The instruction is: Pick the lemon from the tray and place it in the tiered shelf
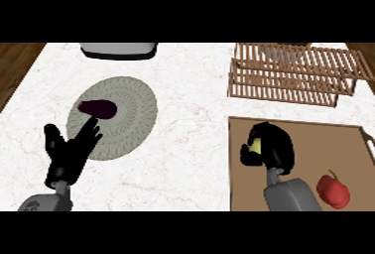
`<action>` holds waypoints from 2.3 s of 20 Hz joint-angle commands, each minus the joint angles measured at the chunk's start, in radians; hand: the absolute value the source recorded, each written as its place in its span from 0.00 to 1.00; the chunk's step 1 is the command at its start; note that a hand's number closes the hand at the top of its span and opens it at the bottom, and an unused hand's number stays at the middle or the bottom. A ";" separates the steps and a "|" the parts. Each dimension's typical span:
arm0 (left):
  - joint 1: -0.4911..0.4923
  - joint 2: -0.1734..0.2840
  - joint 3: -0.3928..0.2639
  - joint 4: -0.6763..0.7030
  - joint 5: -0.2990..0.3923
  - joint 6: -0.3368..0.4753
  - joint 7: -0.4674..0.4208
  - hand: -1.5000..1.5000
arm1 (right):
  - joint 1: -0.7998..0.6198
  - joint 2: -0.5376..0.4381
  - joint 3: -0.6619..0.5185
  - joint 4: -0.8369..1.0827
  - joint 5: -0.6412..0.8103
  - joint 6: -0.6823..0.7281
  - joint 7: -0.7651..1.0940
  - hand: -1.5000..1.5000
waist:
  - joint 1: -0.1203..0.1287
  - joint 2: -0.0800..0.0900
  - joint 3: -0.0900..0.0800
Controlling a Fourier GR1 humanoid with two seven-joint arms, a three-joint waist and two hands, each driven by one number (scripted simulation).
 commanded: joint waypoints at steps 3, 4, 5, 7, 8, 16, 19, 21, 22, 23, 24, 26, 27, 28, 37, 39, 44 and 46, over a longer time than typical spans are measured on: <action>-0.004 0.029 0.044 0.028 0.031 -0.021 0.020 0.50 | -0.114 0.028 0.143 -0.160 -0.177 0.299 -0.062 1.00 | -0.030 -0.003 0.004; 0.047 -0.011 -0.006 -0.030 -0.016 0.020 0.007 0.50 | -0.104 0.021 0.118 -0.183 -0.160 0.281 -0.107 1.00 | -0.032 -0.003 0.005; 0.014 0.005 0.024 -0.007 0.006 0.017 0.040 0.50 | -0.058 -0.005 0.148 -0.318 -0.152 0.322 -0.079 1.00 | -0.048 -0.006 0.004; 0.024 0.003 0.026 0.027 -0.010 0.010 -0.015 0.50 | -0.066 0.029 0.176 -0.446 -0.124 0.302 0.017 1.00 | -0.052 -0.006 0.004; 0.031 0.025 0.053 0.019 0.016 -0.013 -0.017 0.50 | -0.105 -0.001 0.125 -0.499 -0.137 0.343 0.027 1.00 | -0.050 -0.006 0.004; 0.018 -0.034 0.015 0.007 -0.023 0.044 0.013 0.50 | -0.334 -0.015 -0.020 -0.855 -0.169 0.627 0.386 1.00 | -0.050 -0.004 0.004; 0.035 -0.001 0.032 0.017 -0.014 -0.012 -0.011 0.50 | -0.470 -0.053 -0.187 -0.777 -0.244 0.644 0.380 1.00 | -0.038 0.000 0.004; 0.044 0.019 0.054 -0.018 0.017 -0.030 0.022 0.50 | -0.557 -0.103 -0.290 -0.760 -0.327 0.718 0.414 1.00 | -0.037 -0.001 0.004; 0.034 -0.017 0.023 -0.020 0.000 -0.006 0.033 0.50 | -0.622 -0.063 -0.232 -0.794 -0.279 0.734 0.545 1.00 | -0.040 -0.004 0.003; 0.009 -0.028 0.009 -0.003 -0.032 0.021 0.034 0.50 | -0.680 -0.107 -0.308 -0.707 -0.329 0.744 0.495 1.00 | -0.039 -0.001 0.004; -0.025 -0.024 0.039 0.031 -0.011 0.016 0.032 0.50 | -0.694 -0.139 -0.369 -0.695 -0.371 0.751 0.474 1.00 | -0.044 0.000 0.004; 0.049 0.003 0.052 0.012 0.008 -0.036 -0.015 0.50 | -0.801 -0.139 -0.396 -0.575 -0.355 0.698 0.498 1.00 | -0.029 0.000 0.003; 0.071 -0.034 0.020 -0.025 -0.022 -0.001 -0.026 0.50 | -0.783 -0.183 -0.436 -0.610 -0.392 0.735 0.489 1.00 | -0.035 -0.002 0.004; 0.059 -0.019 0.033 -0.003 -0.004 -0.023 -0.008 0.50 | -0.819 -0.207 -0.460 -0.607 -0.404 0.743 0.505 1.00 | -0.039 -0.002 0.004; 0.081 -0.034 0.018 -0.026 -0.043 -0.022 -0.039 0.50 | -0.914 -0.377 -0.512 -0.193 -0.373 0.627 0.237 1.00 | -0.026 0.003 0.004; 0.003 -0.014 0.055 0.011 -0.018 -0.025 0.010 0.50 | -0.901 -0.398 -0.516 -0.079 -0.357 0.574 0.130 1.00 | -0.025 0.007 0.004; 0.024 -0.008 0.054 -0.045 -0.015 -0.034 0.042 0.50 | -0.944 -0.464 -0.499 0.093 -0.374 0.603 0.034 1.00 | -0.021 0.004 0.005; 0.005 -0.028 0.047 -0.023 -0.030 -0.018 0.034 0.50 | -0.932 -0.443 -0.448 0.132 -0.320 0.530 -0.017 1.00 | -0.022 0.006 0.005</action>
